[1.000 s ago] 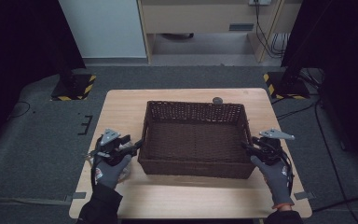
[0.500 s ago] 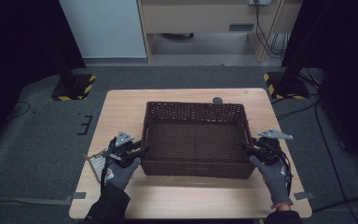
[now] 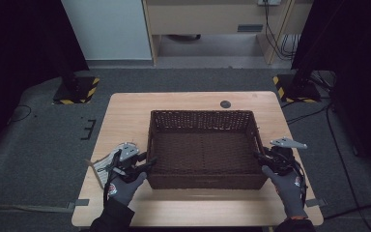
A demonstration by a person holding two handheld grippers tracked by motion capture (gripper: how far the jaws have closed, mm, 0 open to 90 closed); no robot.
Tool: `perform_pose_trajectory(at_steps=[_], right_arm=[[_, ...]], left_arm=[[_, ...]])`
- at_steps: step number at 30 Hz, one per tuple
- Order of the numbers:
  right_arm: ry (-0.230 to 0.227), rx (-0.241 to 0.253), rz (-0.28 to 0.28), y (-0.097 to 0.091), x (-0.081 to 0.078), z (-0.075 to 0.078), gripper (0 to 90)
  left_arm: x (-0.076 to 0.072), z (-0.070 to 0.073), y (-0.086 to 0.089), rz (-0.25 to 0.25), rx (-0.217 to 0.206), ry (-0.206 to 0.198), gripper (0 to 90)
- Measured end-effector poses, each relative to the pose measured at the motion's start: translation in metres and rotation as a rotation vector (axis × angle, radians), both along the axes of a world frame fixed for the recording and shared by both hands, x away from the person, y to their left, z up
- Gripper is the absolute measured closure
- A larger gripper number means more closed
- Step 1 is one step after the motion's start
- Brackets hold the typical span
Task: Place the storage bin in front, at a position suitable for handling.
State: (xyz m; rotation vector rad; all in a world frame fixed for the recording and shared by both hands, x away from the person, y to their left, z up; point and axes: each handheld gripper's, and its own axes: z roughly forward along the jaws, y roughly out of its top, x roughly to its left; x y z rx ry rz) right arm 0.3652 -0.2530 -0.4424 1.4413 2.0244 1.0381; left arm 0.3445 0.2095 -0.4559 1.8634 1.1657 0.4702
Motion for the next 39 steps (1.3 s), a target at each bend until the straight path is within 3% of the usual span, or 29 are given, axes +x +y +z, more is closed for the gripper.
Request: perform_pose_trajectory(at_steps=[5,8,14,17,23,24,28,36,39], right_arm=[[-0.04,0.016,-0.015,-0.003,0.008,0.005,44.8],[-0.036,0.014,-0.011,-0.001,0.015,0.004,40.7],[0.002,-0.009,-0.009,0.002,0.021,-0.004,39.1],[0.008,0.006,-0.005,0.001,0.022,-0.006,39.7],[0.026,0.0,-0.007,0.004,0.024,-0.011,40.0],[0.05,-0.032,0.002,0.009,0.025,-0.017,40.3],[0.079,-0.067,0.017,0.015,0.027,-0.023,44.8],[0.068,-0.05,-0.013,0.008,0.02,-0.023,59.8],[0.056,-0.092,-0.017,0.01,0.015,-0.022,66.2]], left_arm=[[0.002,0.005,0.004,0.019,-0.023,-0.013,50.9],[0.004,0.009,0.007,0.034,-0.022,-0.03,49.5],[0.016,0.004,0.006,0.033,-0.02,-0.022,45.6],[0.018,0.0,0.002,0.024,0.008,-0.015,45.4],[0.018,-0.003,0.001,0.021,-0.007,-0.009,46.2],[0.018,-0.003,0.001,0.016,-0.008,-0.007,48.2],[0.016,-0.003,0.001,-0.001,-0.004,-0.006,51.1],[0.01,-0.002,-0.001,0.0,0.002,-0.014,51.6],[0.008,-0.002,-0.002,0.0,0.001,-0.013,51.3]])
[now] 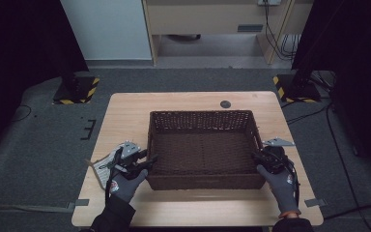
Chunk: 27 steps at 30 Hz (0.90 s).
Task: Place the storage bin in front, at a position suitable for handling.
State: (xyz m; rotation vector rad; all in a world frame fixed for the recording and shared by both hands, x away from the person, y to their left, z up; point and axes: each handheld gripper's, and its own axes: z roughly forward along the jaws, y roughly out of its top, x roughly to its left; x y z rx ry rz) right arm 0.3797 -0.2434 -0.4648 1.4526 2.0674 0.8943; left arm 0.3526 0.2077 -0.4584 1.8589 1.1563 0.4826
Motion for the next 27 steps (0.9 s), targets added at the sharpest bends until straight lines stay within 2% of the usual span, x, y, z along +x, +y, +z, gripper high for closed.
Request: perform_pose_trajectory(at_steps=[4,6,8,9,10,12,15,18,20,22,25,27], right_arm=[[-0.001,0.005,-0.001,-0.002,-0.006,0.001,65.9],[0.004,0.008,-0.001,-0.002,-0.008,0.001,63.6],[0.01,0.017,0.003,-0.002,-0.008,0.002,60.7],[0.002,0.037,0.004,-0.002,-0.007,0.002,53.2],[0.002,0.037,0.004,-0.002,-0.007,0.002,53.2],[-0.007,0.046,-0.001,-0.002,-0.007,0.004,45.9],[-0.027,0.059,-0.013,-0.004,-0.006,0.007,41.4],[-0.041,0.086,-0.017,-0.009,-0.003,0.009,37.5],[-0.045,0.099,-0.013,-0.009,-0.002,0.01,36.9],[-0.053,0.094,-0.008,-0.007,-0.001,0.011,36.4],[-0.06,0.097,0.001,-0.006,0.0,0.012,35.3],[-0.07,0.096,0.015,-0.006,0.0,0.012,35.2]], left_arm=[[-0.002,0.0,0.001,-0.01,-0.007,0.0,50.2],[-0.003,0.001,0.001,-0.011,-0.014,0.001,46.6],[-0.004,0.004,0.004,-0.005,-0.033,-0.008,45.0],[-0.006,0.008,0.007,-0.001,-0.043,-0.021,43.0],[-0.007,0.011,0.009,0.001,-0.051,-0.029,43.0],[-0.01,0.018,0.018,0.01,-0.073,-0.054,40.5],[-0.013,0.026,0.032,0.022,-0.098,-0.082,37.0],[-0.017,0.029,0.053,0.067,-0.076,-0.103,34.9],[-0.017,0.026,0.065,0.092,-0.064,-0.094,33.4],[-0.017,0.019,0.078,0.132,-0.026,-0.075,32.2],[-0.013,0.005,0.09,0.157,-0.01,-0.037,30.9],[-0.012,-0.002,0.093,0.166,-0.016,-0.018,29.9]])
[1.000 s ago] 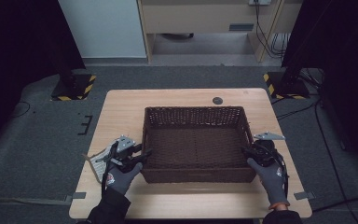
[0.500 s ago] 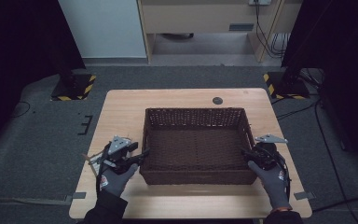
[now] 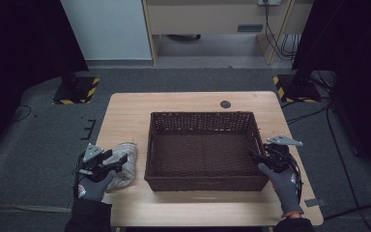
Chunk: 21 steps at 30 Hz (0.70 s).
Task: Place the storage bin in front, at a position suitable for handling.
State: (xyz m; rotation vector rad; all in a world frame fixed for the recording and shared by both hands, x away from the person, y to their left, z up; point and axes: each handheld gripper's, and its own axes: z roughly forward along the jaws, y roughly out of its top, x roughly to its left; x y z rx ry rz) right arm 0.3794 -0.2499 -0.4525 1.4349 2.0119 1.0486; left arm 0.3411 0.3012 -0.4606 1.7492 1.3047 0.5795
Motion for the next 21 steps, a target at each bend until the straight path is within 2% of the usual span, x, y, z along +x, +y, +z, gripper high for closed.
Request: perform_pose_trajectory(at_steps=[9,12,17,21], right_arm=[[-0.006,0.018,0.005,-0.001,0.0,0.002,34.9],[0.002,0.017,0.006,-0.001,0.0,0.001,34.5],[0.005,0.013,0.011,0.0,0.001,0.0,34.0],[0.007,0.007,0.012,0.0,0.001,0.0,33.9]], left_arm=[[0.008,-0.026,0.002,0.001,0.05,0.053,22.6],[0.009,-0.033,0.001,0.015,0.093,0.07,20.2],[0.012,-0.041,0.0,0.027,0.074,0.1,15.6],[0.015,-0.046,-0.001,0.025,0.082,0.12,10.5]])
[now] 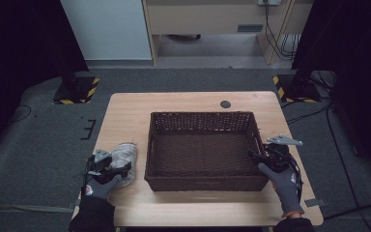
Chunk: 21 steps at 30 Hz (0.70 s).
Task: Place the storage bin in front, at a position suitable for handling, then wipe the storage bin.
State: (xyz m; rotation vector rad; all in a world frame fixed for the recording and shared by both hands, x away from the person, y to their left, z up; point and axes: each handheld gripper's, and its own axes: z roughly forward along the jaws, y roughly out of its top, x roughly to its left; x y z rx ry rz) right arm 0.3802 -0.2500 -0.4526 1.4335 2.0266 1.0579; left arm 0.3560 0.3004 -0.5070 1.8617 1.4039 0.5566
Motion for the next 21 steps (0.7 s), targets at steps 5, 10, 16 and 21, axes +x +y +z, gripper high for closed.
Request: perform_pose_trajectory(at_steps=[5,10,16,21], right_arm=[[0.001,0.001,-0.003,0.0,-0.001,0.001,34.2],[-0.006,-0.008,-0.011,0.001,0.0,0.0,36.6],[-0.001,-0.013,-0.007,0.001,0.0,-0.001,37.9],[0.001,-0.011,-0.011,0.001,0.0,-0.002,38.2]], left_arm=[[0.003,-0.008,-0.005,-0.004,0.029,0.03,6.1],[0.004,-0.015,-0.003,0.012,0.047,0.061,6.0],[0.003,-0.017,-0.006,0.023,0.078,0.064,10.1],[0.003,-0.014,0.002,0.059,0.037,0.077,29.5]])
